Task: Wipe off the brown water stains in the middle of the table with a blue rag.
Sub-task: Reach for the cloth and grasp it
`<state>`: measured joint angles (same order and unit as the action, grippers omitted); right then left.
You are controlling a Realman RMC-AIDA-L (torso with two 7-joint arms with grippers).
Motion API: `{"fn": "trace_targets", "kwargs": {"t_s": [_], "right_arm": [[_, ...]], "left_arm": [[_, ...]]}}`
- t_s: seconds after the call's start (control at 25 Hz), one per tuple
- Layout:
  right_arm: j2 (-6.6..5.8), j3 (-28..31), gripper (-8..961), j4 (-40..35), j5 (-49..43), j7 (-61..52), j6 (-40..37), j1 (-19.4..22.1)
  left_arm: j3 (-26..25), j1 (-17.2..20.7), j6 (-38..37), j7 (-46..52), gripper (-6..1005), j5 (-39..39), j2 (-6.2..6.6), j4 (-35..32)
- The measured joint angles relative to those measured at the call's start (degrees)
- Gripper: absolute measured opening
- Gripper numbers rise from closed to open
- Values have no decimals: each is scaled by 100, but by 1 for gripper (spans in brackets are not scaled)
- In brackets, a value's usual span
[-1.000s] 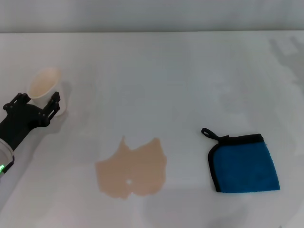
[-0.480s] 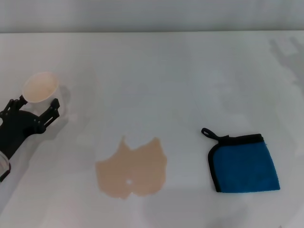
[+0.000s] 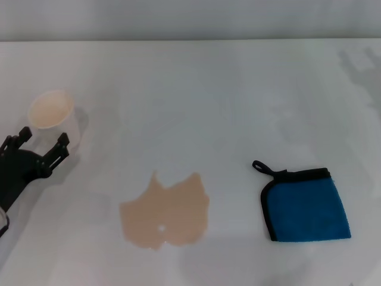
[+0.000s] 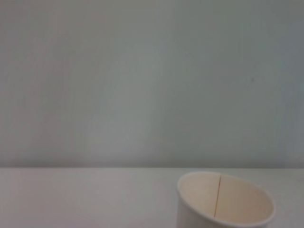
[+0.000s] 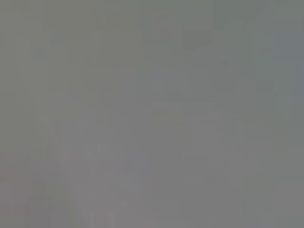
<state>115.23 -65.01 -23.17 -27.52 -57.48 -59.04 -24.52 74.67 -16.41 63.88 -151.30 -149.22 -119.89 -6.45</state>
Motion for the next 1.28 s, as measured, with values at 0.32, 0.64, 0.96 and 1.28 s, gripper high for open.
{"fn": "trace_targets", "kwargs": {"t_s": [0.32,0.64,0.96,1.28], "right_arm": [[0,14,839,17,2,0,-2,1],[-3,-21,839,17,-36,-1,-9,5],[-240,-372,838,-358,-1115,-581,35,-70],[-761,-427,837,-1473,-4579,-3477,-115,-647]], "left_arm": [[4,374,781,230,875,-7,-9,74],[-58,828,1897,710,863,-904,29,356],[-58,1165,2005,752,862,-1775,51,362],[-179,1159,2063,829,861,-1847,44,333]]}}
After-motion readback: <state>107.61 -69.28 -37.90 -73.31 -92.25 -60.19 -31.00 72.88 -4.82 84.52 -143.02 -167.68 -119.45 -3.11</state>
